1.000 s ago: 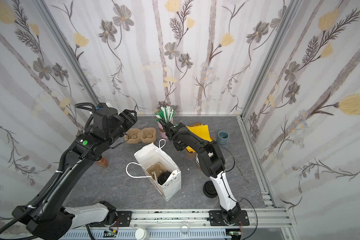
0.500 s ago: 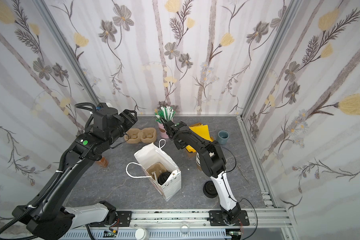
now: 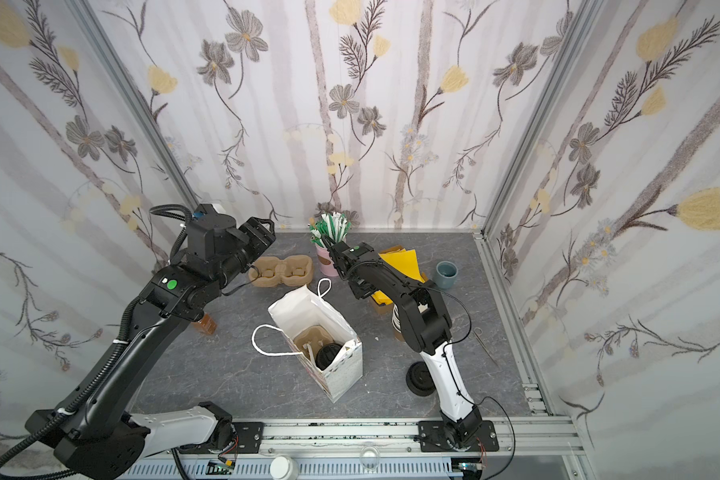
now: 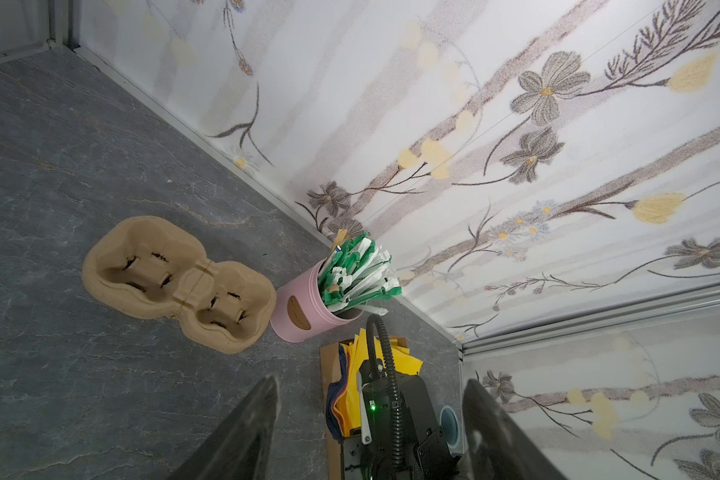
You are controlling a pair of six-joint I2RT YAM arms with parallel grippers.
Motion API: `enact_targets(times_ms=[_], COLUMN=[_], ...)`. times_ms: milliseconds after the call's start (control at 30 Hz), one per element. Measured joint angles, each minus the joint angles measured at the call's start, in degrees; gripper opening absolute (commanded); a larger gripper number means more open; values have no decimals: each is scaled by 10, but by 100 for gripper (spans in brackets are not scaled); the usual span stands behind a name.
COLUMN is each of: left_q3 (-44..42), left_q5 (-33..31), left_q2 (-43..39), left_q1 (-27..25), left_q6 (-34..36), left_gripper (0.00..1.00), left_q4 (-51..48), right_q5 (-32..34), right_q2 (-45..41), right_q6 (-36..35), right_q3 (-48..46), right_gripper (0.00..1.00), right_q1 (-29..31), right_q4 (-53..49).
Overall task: Pack the takeout coffee
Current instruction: 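Pinch the edge of the top yellow napkin with the right gripper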
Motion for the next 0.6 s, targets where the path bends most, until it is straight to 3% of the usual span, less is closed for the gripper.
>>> enact_targets(times_ms=[133, 433, 600], left_q3=[0, 0, 8], left_q5=[0, 0, 1], left_q2=[1, 2, 6], left_q1=[0, 0, 0], left_q6=[0, 0, 2], left_gripper=[71, 71, 71], left_q4=[0, 0, 1], right_q5=[-5, -26, -51], right_q2=[2, 5, 3], right_q6=[0, 2, 4], right_q3=[2, 5, 9], right_gripper=[23, 0, 0], right_q1=[-2, -7, -17], right_q4=[0, 2, 2])
